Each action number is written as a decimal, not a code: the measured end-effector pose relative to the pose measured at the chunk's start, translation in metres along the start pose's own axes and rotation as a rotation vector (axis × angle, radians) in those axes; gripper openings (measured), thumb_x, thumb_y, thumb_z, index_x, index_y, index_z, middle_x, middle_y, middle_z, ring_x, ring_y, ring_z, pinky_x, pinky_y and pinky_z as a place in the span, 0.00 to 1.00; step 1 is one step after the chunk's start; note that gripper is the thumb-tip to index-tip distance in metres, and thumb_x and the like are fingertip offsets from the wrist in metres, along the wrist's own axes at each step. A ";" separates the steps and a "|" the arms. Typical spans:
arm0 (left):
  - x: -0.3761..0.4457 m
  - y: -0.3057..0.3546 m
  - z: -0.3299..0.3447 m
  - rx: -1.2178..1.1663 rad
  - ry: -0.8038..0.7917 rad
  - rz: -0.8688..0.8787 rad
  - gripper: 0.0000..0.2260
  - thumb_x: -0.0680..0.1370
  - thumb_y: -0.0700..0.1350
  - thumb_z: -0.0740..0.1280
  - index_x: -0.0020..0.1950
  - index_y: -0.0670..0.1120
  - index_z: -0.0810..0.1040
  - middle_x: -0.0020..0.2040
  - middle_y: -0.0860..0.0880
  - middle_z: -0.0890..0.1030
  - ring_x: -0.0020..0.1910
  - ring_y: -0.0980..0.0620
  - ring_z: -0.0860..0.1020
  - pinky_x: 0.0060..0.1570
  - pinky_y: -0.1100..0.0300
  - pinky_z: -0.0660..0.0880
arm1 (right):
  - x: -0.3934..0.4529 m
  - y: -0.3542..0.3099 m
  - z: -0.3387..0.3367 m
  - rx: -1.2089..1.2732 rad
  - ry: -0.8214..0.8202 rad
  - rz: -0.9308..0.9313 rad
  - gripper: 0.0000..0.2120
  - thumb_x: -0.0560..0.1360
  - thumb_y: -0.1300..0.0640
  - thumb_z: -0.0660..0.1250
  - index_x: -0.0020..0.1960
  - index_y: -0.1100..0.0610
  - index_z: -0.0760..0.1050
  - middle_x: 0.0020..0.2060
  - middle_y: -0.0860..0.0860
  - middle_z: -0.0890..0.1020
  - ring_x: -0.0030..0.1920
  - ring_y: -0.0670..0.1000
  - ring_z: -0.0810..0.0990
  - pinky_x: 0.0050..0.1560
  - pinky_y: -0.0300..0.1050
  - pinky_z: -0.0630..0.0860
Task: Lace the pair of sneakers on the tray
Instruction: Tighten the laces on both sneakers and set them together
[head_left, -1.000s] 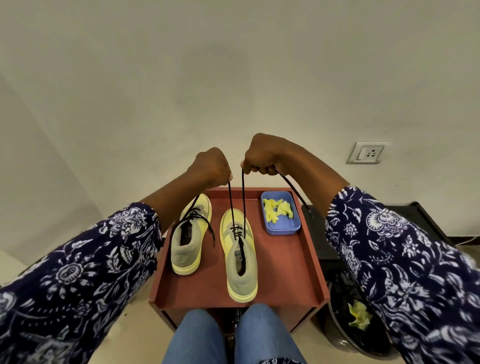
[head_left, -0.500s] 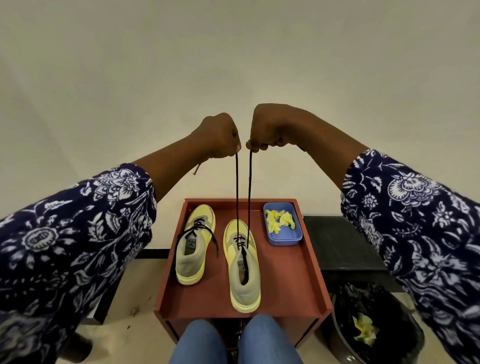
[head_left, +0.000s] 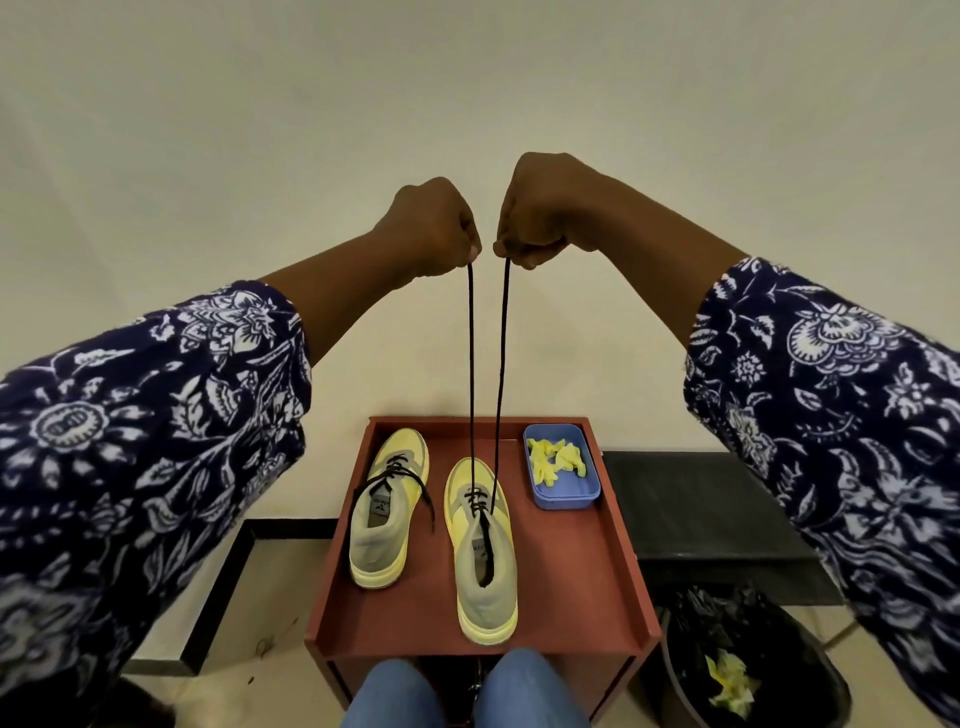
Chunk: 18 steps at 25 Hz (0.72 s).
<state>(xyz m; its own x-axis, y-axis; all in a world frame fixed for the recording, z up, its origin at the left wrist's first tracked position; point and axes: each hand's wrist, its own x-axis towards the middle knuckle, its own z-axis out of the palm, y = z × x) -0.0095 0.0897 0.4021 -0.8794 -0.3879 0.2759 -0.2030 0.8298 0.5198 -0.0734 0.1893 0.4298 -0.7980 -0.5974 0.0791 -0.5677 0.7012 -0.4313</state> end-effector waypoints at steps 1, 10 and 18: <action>0.001 0.000 0.000 -0.024 0.022 0.002 0.07 0.75 0.38 0.67 0.52 0.41 0.81 0.47 0.46 0.79 0.43 0.52 0.74 0.26 0.69 0.66 | 0.000 0.000 -0.001 0.002 0.034 -0.013 0.08 0.74 0.65 0.66 0.53 0.63 0.78 0.27 0.49 0.80 0.30 0.48 0.78 0.44 0.42 0.80; 0.003 -0.005 -0.002 -0.354 0.224 -0.054 0.16 0.71 0.35 0.70 0.56 0.46 0.72 0.47 0.43 0.78 0.41 0.49 0.76 0.41 0.58 0.75 | -0.002 0.005 -0.005 0.228 0.223 -0.043 0.09 0.69 0.67 0.72 0.48 0.66 0.78 0.44 0.61 0.83 0.42 0.58 0.84 0.49 0.52 0.81; 0.003 -0.004 0.005 -0.420 0.303 -0.064 0.06 0.71 0.36 0.71 0.47 0.40 0.79 0.34 0.50 0.76 0.33 0.53 0.76 0.35 0.65 0.72 | -0.002 0.019 0.008 0.582 0.315 0.009 0.06 0.70 0.71 0.65 0.40 0.61 0.74 0.41 0.60 0.81 0.31 0.49 0.79 0.43 0.46 0.81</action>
<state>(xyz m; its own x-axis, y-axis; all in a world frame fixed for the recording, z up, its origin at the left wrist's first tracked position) -0.0139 0.0872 0.3969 -0.6940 -0.5832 0.4222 -0.0076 0.5923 0.8057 -0.0813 0.2012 0.4144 -0.8733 -0.3884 0.2940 -0.4291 0.3278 -0.8417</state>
